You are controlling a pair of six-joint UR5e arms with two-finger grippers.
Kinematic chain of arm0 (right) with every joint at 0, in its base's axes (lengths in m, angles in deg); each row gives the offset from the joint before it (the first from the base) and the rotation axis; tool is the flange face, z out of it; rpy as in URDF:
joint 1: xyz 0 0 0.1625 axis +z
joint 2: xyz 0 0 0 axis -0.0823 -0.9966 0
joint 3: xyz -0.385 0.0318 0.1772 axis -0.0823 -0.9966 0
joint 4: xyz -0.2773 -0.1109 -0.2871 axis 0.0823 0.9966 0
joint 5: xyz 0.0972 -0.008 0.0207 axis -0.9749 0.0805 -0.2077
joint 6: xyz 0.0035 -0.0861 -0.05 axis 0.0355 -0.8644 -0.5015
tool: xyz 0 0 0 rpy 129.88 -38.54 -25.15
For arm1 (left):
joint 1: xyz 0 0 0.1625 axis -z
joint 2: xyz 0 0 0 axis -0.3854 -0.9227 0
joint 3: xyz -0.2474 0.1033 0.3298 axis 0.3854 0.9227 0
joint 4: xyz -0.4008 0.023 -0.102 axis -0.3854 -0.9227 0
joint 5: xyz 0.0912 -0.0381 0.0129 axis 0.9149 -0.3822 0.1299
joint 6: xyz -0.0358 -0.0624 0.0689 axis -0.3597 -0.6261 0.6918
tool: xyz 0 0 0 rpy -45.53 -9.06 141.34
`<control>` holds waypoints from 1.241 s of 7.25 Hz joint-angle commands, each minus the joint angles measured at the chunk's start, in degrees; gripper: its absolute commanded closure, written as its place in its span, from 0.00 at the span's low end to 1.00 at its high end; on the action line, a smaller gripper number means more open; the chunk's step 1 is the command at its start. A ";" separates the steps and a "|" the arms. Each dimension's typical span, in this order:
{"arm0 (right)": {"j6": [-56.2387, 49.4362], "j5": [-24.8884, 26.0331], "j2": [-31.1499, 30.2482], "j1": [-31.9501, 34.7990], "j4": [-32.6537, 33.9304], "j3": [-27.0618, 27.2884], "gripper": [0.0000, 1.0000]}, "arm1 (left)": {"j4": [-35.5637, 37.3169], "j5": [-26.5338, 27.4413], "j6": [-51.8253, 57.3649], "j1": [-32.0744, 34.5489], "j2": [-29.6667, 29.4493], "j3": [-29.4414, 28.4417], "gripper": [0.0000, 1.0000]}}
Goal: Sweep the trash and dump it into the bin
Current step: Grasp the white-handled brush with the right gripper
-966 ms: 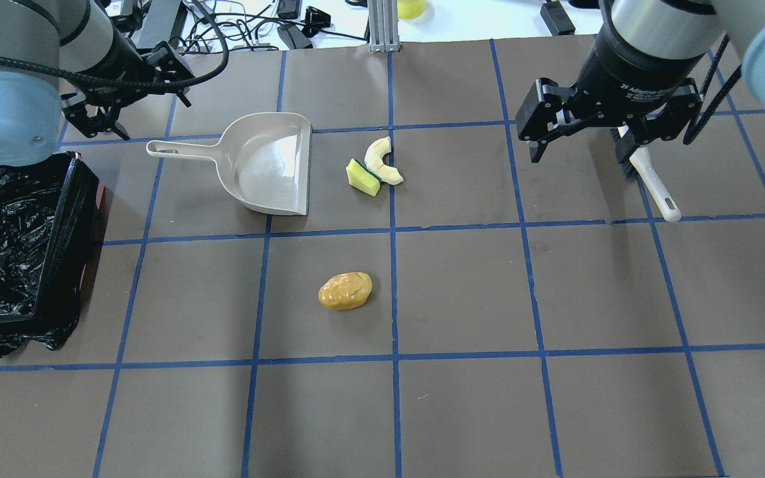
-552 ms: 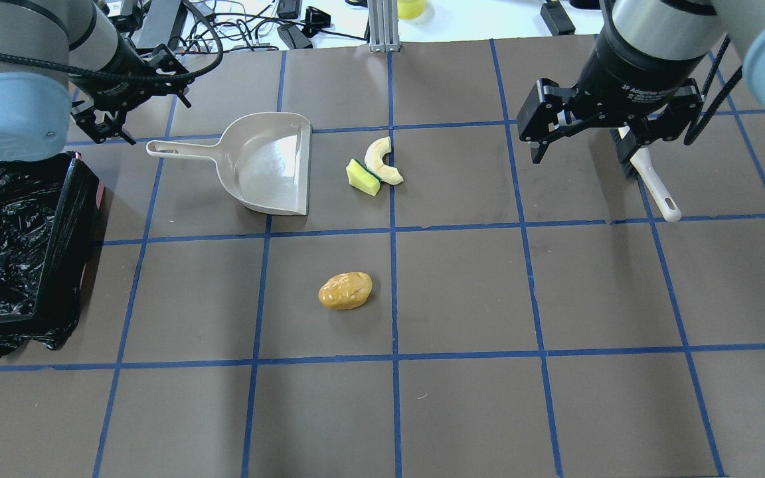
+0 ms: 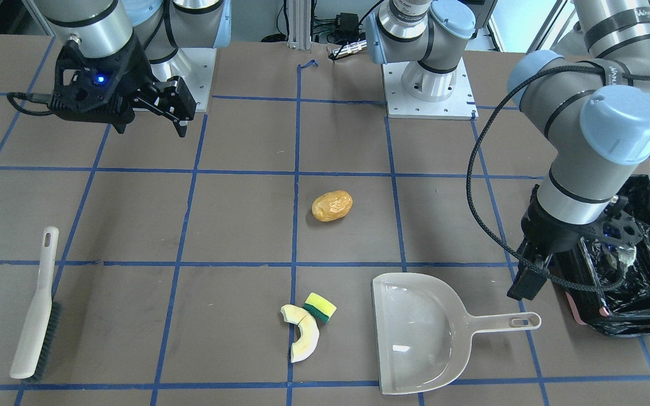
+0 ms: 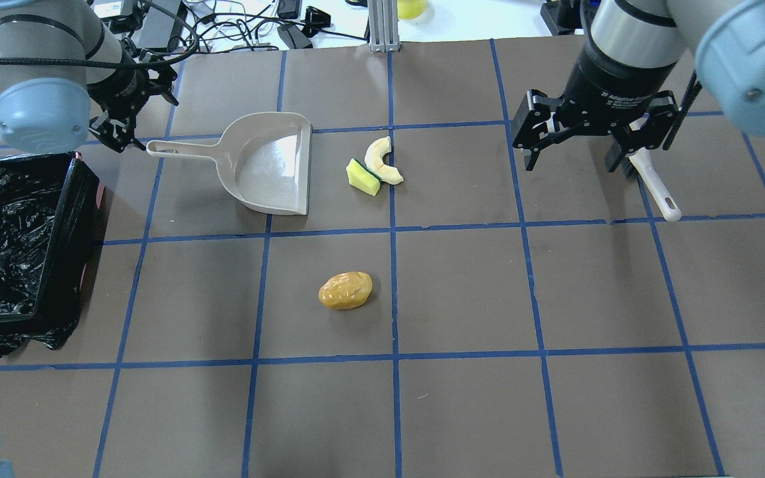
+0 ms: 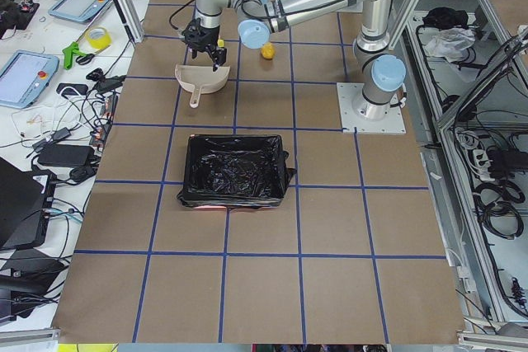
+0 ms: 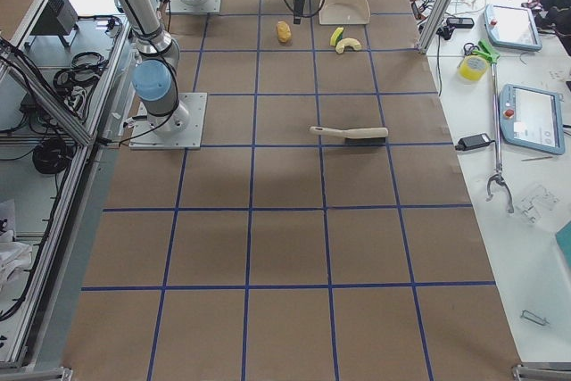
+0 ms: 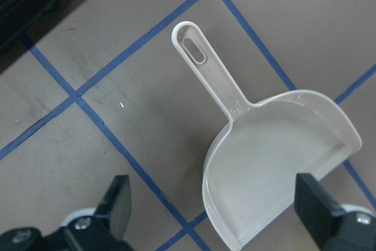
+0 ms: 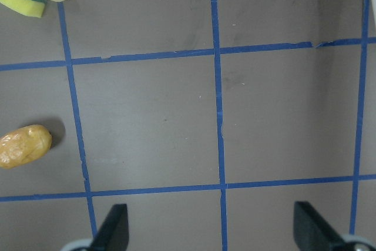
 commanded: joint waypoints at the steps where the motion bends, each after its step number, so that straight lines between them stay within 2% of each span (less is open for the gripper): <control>1: -3.65 2.57 5.00 -2.85 1.95 0.51 0.00 | 5.12 0.10 -6.67 -0.03 -3.99 -0.27 0.05; 2: -6.72 2.33 7.27 -6.44 2.22 1.56 0.00 | 5.92 0.10 -8.43 -0.03 -5.57 -0.44 0.06; 3: -12.24 3.20 8.25 -10.04 5.27 2.96 0.00 | 9.32 0.19 -8.45 -0.03 -7.85 -1.14 0.06; 4: -17.77 5.73 8.35 -14.00 9.30 5.50 0.00 | 9.44 0.37 -8.36 -0.20 -9.52 -2.02 0.06; 6: -29.11 6.10 9.92 -20.86 19.31 9.81 0.00 | 9.62 3.26 -8.80 -0.20 -12.08 -2.38 0.05; 8: -34.59 6.10 14.82 -25.36 25.05 10.35 0.00 | 9.88 3.36 -8.89 -0.47 -14.80 -5.35 0.05; 9: -34.79 5.93 17.11 -25.98 25.95 10.79 0.04 | 9.88 3.44 -9.59 -0.47 -15.77 -5.89 0.05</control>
